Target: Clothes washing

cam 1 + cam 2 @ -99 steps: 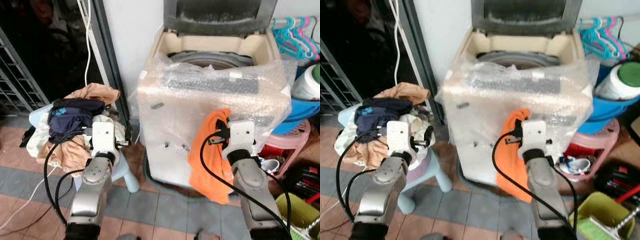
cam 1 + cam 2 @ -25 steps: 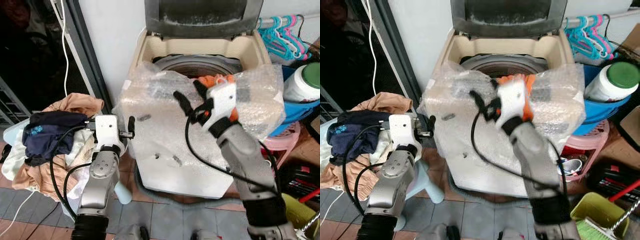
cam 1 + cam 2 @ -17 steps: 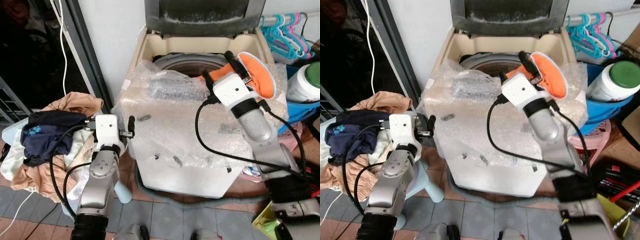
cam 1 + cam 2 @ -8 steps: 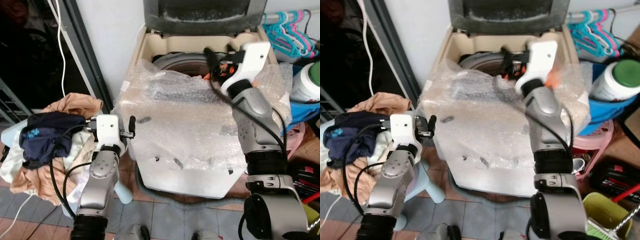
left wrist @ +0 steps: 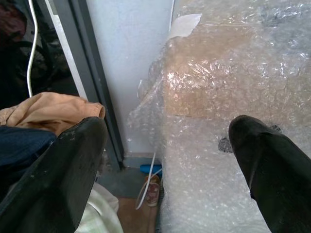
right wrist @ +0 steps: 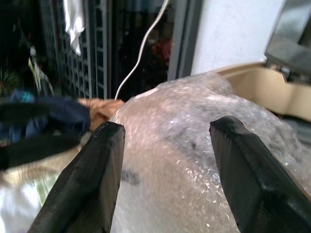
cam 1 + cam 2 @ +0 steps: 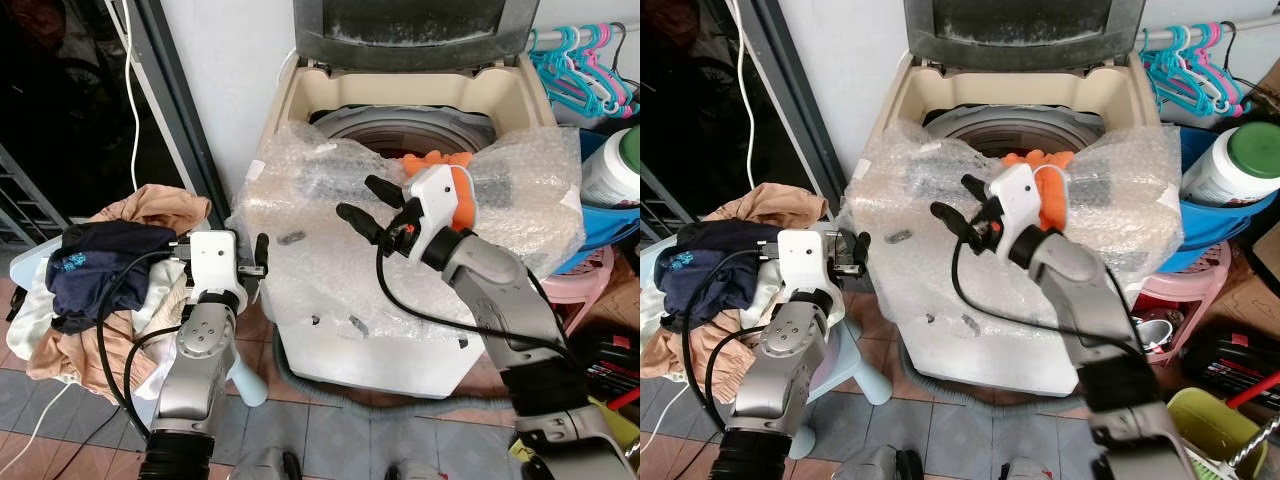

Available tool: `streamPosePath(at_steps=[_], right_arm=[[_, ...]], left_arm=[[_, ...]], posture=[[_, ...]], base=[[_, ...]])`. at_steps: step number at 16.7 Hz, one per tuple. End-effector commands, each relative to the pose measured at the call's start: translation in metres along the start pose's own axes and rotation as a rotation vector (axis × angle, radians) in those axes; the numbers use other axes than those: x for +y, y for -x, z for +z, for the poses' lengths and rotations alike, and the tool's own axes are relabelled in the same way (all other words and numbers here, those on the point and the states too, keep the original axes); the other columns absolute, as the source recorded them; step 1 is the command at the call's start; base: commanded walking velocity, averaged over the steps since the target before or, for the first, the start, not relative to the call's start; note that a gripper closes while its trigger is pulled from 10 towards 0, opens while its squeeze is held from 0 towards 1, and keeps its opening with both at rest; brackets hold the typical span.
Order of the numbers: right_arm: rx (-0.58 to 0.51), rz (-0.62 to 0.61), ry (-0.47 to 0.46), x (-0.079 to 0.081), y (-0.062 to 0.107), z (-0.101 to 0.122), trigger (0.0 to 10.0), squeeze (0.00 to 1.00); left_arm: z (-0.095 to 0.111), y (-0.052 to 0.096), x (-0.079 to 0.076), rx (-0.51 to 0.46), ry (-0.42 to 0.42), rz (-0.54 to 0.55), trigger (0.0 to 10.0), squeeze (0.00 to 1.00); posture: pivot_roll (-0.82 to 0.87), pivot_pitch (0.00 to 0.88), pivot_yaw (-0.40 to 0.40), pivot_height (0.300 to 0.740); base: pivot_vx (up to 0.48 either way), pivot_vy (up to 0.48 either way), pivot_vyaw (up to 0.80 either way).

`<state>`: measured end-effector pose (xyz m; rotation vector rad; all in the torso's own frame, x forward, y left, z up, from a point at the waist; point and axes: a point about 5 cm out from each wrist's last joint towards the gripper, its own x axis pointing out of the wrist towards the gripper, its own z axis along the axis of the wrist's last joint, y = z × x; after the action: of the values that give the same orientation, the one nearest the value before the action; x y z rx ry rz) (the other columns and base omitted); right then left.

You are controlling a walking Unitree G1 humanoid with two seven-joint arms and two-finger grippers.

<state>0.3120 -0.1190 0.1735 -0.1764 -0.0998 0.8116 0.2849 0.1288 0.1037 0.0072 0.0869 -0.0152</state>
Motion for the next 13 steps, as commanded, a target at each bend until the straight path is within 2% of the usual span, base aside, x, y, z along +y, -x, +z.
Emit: streamPosePath(at_steps=[1,2,3,4,6,9,10,11,13], right_arm=[[-0.01,0.068,0.059,0.013,-0.004,0.003,10.0,0.65],[0.022,0.09,0.2,0.018,-0.001,-0.004,10.0,0.0],[0.052,0.108,0.292,0.022,0.0,-0.01,10.0,0.0],[0.097,0.1,0.45,0.024,0.003,-0.02,10.0,0.0],[0.121,0.121,0.403,0.035,0.008,-0.033,10.0,0.0],[0.172,0.189,0.434,0.051,0.016,-0.052,10.0,0.0],[0.182,0.202,0.503,0.055,0.019,-0.058,10.0,0.0],[0.176,0.17,0.66,0.054,0.021,-0.062,10.0,0.0],[0.148,0.112,0.806,0.051,0.022,-0.063,10.0,0.0]], left_arm=[[0.002,-0.001,0.002,-0.005,-0.004,-0.003,10.0,0.0],[0.003,-0.001,0.001,-0.007,-0.006,-0.004,10.0,0.0],[0.003,-0.001,0.001,-0.008,-0.007,-0.005,10.0,0.0],[0.003,-0.002,0.001,-0.009,-0.007,-0.004,10.0,0.0],[0.003,-0.002,0.002,-0.01,-0.006,0.003,10.0,0.0],[0.003,-0.002,0.002,-0.01,-0.009,0.001,10.0,0.0],[0.003,-0.001,0.002,-0.011,-0.009,0.0,10.0,0.0],[0.003,-0.002,0.001,-0.012,-0.01,0.001,10.0,0.0],[0.003,-0.001,0.001,-0.011,-0.01,0.003,10.0,0.0]], posture=[[-0.05,0.0,0.11,0.74],[-0.05,0.0,0.109,0.74],[-0.05,0.0,0.108,0.74],[-0.05,0.0,0.105,0.74],[-0.05,0.0,0.105,0.74],[-0.05,0.0,0.106,0.74],[-0.05,0.0,0.105,0.74],[-0.05,0.0,0.104,0.74],[-0.05,0.0,0.101,0.74]], base=[[0.0,0.0,0.0],[0.0,0.0,0.0],[0.0,0.0,0.0],[0.0,0.0,0.0],[0.0,0.0,0.0],[0.0,0.0,0.0],[0.0,0.0,0.0],[0.0,0.0,0.0],[0.0,0.0,0.0]])
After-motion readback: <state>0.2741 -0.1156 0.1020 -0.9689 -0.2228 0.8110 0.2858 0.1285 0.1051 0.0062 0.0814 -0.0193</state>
